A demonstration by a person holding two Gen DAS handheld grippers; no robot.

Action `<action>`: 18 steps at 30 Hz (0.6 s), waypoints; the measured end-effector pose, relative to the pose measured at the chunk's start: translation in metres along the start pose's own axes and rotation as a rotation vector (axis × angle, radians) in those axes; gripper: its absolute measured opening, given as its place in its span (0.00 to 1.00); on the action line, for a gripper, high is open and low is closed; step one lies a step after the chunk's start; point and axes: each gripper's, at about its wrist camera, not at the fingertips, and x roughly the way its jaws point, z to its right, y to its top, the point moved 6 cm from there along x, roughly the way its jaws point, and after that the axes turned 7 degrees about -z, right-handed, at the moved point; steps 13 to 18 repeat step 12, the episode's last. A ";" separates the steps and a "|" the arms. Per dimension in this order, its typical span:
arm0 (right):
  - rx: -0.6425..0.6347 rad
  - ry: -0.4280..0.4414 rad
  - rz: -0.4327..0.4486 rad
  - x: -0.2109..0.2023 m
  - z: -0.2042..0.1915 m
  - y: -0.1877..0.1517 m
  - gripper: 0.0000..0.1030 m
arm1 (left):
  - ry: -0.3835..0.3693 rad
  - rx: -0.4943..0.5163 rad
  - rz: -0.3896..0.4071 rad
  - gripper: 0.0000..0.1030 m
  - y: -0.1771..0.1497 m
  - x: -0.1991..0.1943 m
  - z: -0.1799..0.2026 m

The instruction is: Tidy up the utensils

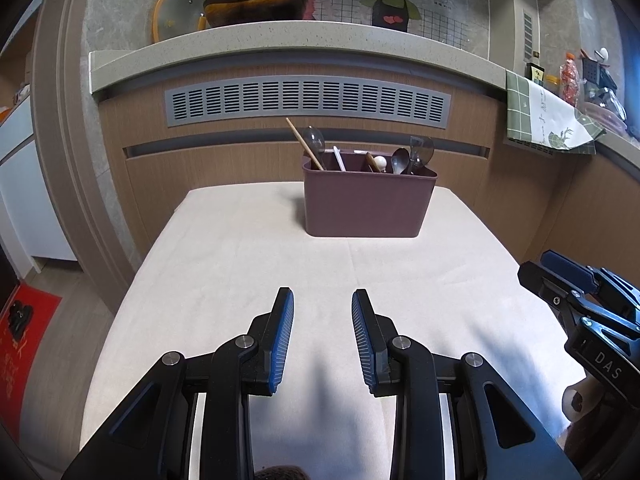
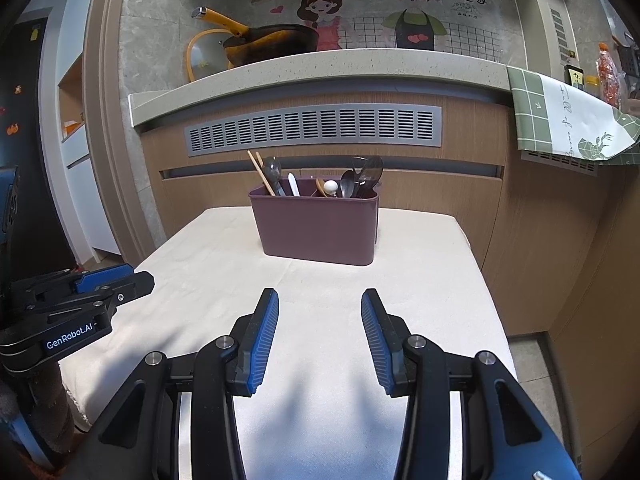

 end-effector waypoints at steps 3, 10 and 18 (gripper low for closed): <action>-0.002 -0.003 0.002 -0.001 0.000 0.001 0.40 | 0.002 0.001 0.004 0.31 0.000 -0.001 -0.001; -0.002 -0.004 0.002 -0.002 0.000 0.000 0.40 | 0.008 0.000 0.027 0.30 0.001 -0.003 -0.003; -0.003 -0.005 0.003 -0.001 0.000 0.001 0.40 | 0.012 -0.007 0.037 0.31 0.001 -0.004 -0.005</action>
